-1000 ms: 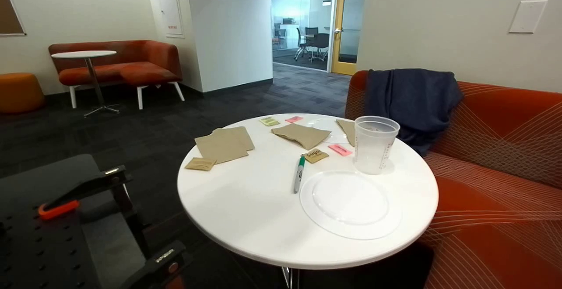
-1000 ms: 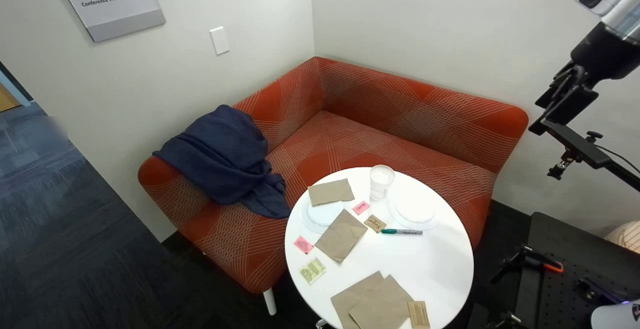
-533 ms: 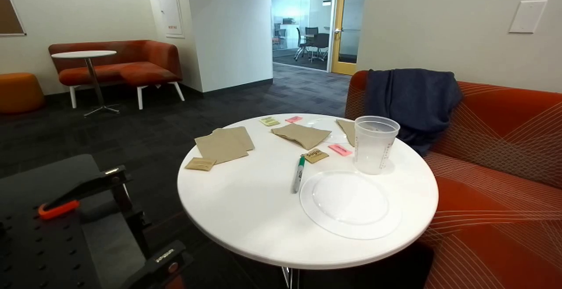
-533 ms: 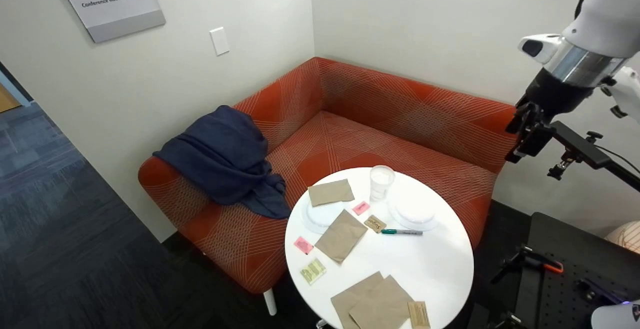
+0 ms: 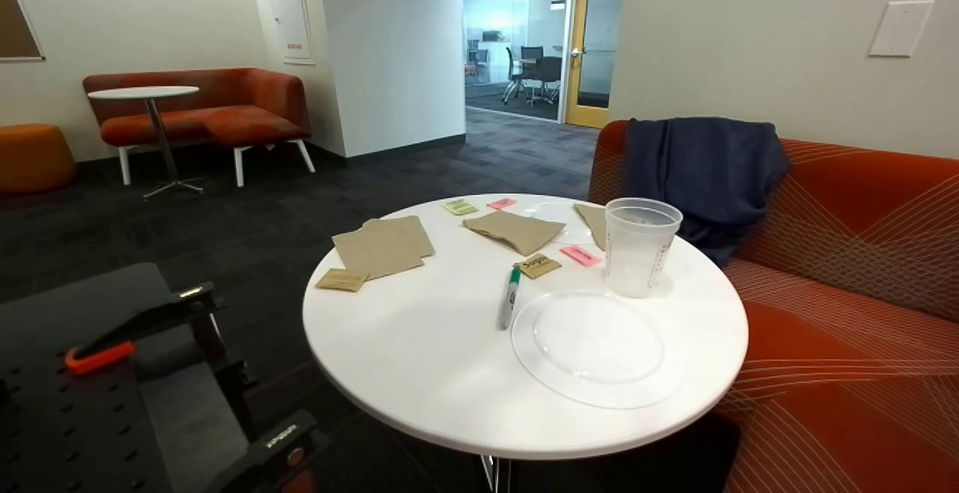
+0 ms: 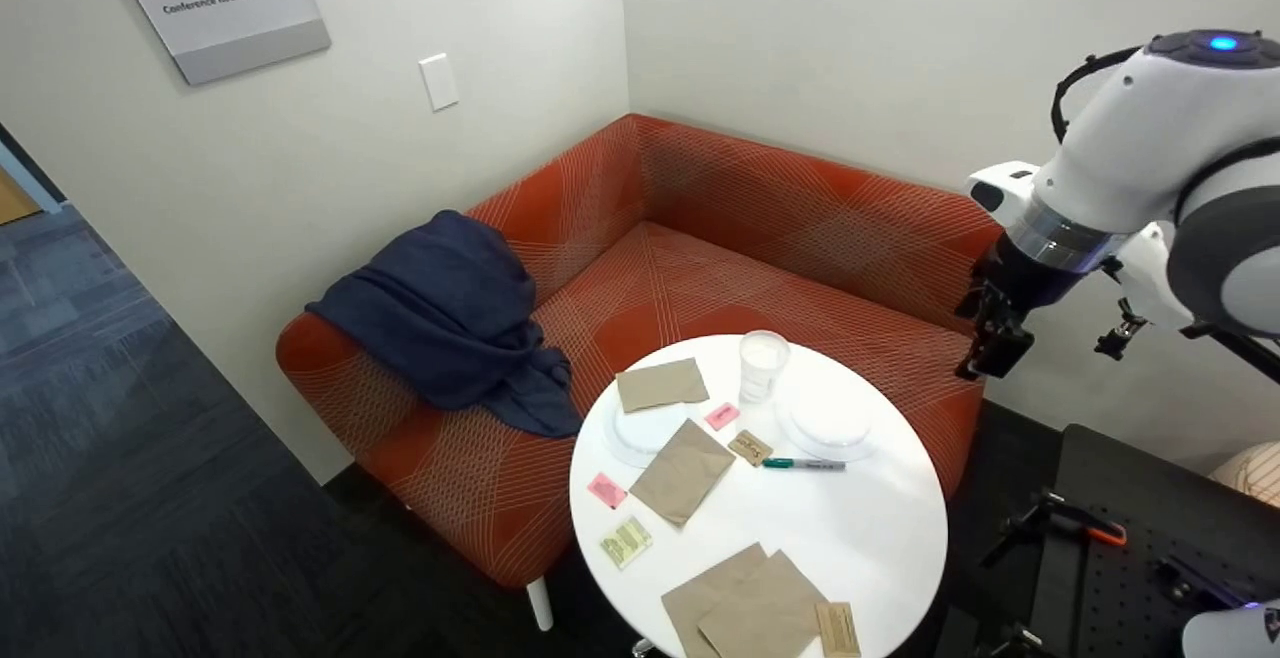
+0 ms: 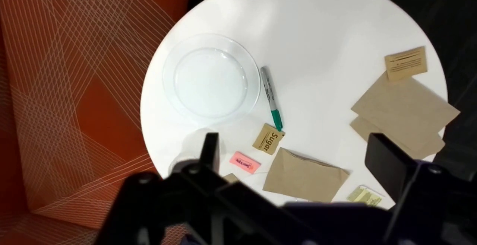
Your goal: Put the marker in the cup
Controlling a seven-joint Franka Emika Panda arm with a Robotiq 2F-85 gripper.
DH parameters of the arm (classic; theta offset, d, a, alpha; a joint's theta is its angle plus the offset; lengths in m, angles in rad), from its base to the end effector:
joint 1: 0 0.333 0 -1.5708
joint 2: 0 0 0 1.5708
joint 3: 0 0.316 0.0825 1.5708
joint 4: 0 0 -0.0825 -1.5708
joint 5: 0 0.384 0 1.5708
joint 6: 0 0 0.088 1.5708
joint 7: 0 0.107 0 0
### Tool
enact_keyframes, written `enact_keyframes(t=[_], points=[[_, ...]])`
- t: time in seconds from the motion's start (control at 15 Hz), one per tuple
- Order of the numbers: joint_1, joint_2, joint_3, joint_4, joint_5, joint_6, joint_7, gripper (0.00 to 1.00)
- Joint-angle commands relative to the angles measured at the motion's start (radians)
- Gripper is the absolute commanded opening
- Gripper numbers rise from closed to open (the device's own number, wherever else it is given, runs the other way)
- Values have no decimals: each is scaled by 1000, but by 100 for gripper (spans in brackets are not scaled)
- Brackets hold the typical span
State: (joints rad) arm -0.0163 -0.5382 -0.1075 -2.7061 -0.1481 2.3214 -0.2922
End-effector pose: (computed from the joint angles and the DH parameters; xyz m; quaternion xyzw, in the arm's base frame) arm 0.3735 -0.0475 0.4056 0.9874 0.1352 0.0689 0.0450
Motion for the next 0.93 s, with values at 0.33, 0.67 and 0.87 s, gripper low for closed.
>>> enact_keyframes(t=[0.33, 0.67, 0.87], points=[[16, 237, -33, -25, 14, 221, -114, 100], [13, 392, -16, 3, 8, 320, -158, 100], [2, 479, -3, 27, -7, 360, -160, 100]])
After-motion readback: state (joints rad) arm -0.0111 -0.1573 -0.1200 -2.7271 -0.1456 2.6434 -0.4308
